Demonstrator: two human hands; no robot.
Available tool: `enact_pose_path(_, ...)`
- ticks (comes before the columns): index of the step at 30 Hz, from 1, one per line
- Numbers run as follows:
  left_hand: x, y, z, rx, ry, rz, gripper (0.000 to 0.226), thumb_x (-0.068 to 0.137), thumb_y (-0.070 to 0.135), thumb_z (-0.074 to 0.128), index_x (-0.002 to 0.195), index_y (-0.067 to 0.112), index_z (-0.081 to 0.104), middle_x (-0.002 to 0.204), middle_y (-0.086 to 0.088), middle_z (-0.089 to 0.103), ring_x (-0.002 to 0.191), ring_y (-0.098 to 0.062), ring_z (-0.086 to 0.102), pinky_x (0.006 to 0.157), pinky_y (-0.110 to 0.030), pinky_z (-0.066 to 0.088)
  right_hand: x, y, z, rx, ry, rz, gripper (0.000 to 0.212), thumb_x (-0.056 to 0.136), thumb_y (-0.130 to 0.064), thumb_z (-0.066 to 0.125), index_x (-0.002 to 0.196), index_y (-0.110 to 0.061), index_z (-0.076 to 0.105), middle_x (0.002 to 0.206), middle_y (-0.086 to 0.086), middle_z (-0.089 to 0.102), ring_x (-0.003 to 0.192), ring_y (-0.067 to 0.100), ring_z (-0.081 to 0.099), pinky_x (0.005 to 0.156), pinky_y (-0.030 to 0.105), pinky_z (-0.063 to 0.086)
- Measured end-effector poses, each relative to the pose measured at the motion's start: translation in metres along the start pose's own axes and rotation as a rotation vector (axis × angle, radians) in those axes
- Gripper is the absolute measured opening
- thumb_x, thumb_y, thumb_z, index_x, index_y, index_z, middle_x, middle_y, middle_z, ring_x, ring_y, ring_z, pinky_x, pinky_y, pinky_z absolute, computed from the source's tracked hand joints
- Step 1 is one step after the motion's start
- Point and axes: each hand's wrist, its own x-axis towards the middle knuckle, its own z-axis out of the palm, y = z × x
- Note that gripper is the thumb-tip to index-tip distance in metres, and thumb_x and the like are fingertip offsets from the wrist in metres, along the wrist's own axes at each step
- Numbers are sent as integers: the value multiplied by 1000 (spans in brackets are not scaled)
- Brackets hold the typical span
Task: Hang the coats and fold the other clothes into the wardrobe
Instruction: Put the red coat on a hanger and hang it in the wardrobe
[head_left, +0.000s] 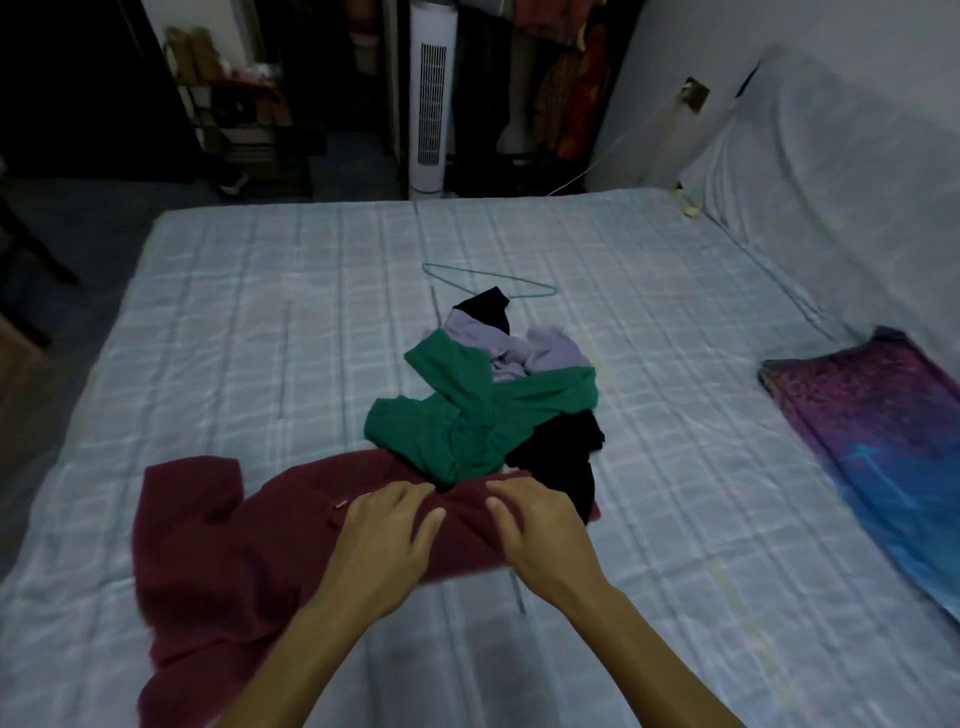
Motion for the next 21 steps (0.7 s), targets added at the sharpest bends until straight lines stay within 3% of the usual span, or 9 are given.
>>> enact_pose_path(5, 122, -8, 52, 54, 52, -37, 55, 88, 48, 30, 117, 13, 62, 111, -3, 66, 99, -24, 62, 88, -38, 47, 113, 70, 25, -17, -22, -61, 38, 90, -37, 46, 110, -15, 69, 107, 0, 70, 92, 18, 66, 83, 35, 54)
enact_pose_path(10, 221, -22, 123, 87, 37, -30, 56, 89, 47, 26, 121, 14, 59, 111, -2, 64, 96, -21, 61, 88, -37, 47, 206, 143, 65, -57, -21, -142, 30, 89, -29, 53, 106, -12, 70, 102, 3, 71, 87, 21, 67, 80, 37, 54)
enact_pose_path(14, 296, -60, 180, 153, 70, -39, 47, 87, 41, 33, 108, 13, 65, 94, -4, 66, 79, -22, 63, 74, -35, 51, 281, 198, 105, -130, -30, -162, 24, 87, -25, 55, 97, -11, 71, 90, 7, 72, 76, 25, 67, 68, 38, 55)
enact_pose_path(21, 420, -153, 252, 243, 175, -43, 48, 85, 40, 33, 105, 10, 65, 97, -9, 67, 86, -26, 64, 79, -38, 50, 420, 260, 188, -294, -131, -137, 33, 98, -27, 42, 120, -11, 60, 117, 12, 63, 101, 30, 59, 88, 39, 45)
